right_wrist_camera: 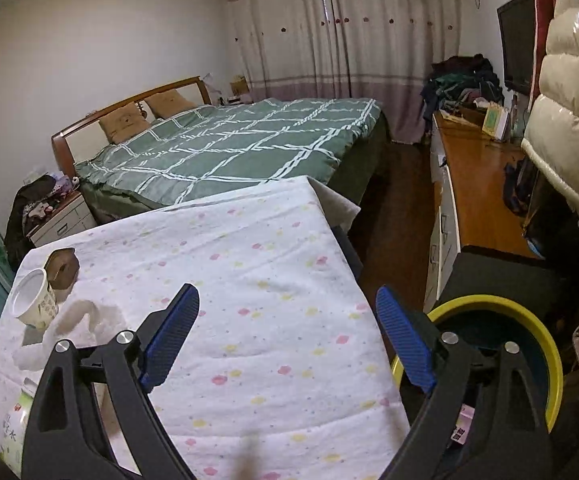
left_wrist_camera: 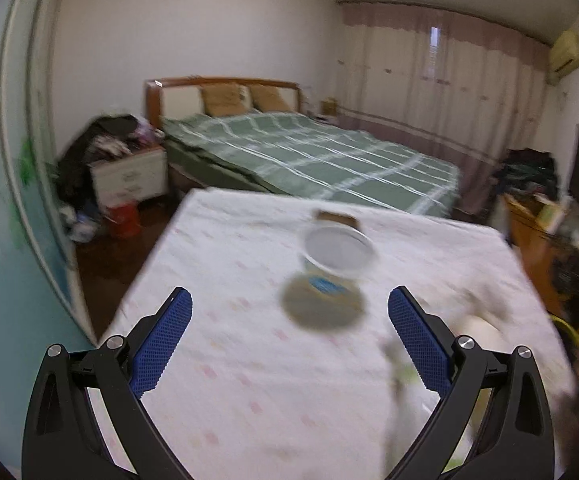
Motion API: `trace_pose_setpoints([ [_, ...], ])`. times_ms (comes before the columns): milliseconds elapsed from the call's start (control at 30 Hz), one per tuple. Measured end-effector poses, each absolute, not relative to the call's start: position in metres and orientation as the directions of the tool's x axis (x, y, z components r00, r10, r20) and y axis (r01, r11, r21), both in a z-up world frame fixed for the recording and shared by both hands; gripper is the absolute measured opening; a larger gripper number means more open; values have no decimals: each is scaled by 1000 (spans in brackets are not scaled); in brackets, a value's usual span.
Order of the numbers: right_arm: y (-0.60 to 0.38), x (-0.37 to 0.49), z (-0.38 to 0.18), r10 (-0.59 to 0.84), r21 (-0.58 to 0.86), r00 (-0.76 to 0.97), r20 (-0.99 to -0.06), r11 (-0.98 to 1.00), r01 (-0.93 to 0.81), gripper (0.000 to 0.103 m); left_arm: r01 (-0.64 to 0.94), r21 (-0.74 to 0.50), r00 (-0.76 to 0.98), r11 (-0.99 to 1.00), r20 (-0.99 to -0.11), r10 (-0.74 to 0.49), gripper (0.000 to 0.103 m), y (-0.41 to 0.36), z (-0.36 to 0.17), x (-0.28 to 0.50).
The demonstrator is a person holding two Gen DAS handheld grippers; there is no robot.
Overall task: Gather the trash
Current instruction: 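Reach the left gripper to the green-labelled drink bottle and grasp it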
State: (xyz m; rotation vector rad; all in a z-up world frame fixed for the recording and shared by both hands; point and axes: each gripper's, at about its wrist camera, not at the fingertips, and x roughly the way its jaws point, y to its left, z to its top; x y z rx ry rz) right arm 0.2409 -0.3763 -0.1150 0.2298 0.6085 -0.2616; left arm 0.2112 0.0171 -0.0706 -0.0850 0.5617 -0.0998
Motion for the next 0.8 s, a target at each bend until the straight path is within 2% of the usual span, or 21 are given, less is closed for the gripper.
trace_pose_setpoints([
  [133, -376, 239, -116, -151, 148, 795, -588, 946, 289, 86, 220, -105, 806, 970, -541, -241, 97, -6, -71, 165],
  [267, -374, 238, -114, -151, 149, 799, -582, 946, 287, 86, 348, -122, 725, 930, -594, -349, 97, -33, -82, 131],
  [400, -376, 235, -113, -146, 163, 807, -572, 944, 287, 87, 366, -84, 698, 927, -634, -333, 97, -54, -99, 114],
  [567, -376, 236, -113, -142, 167, 806, -574, 944, 285, 87, 384, -95, 664, 919, -663, -346, 97, -67, -113, 118],
  [667, -376, 235, -113, -137, 170, 806, -576, 944, 283, 87, 366, -56, 653, 929, -696, -299, 88, -73, -123, 125],
  [800, -377, 235, -113, -135, 174, 806, -577, 943, 282, 88, 319, -95, 615, 943, -736, -282, 75, -66, -135, 136],
])
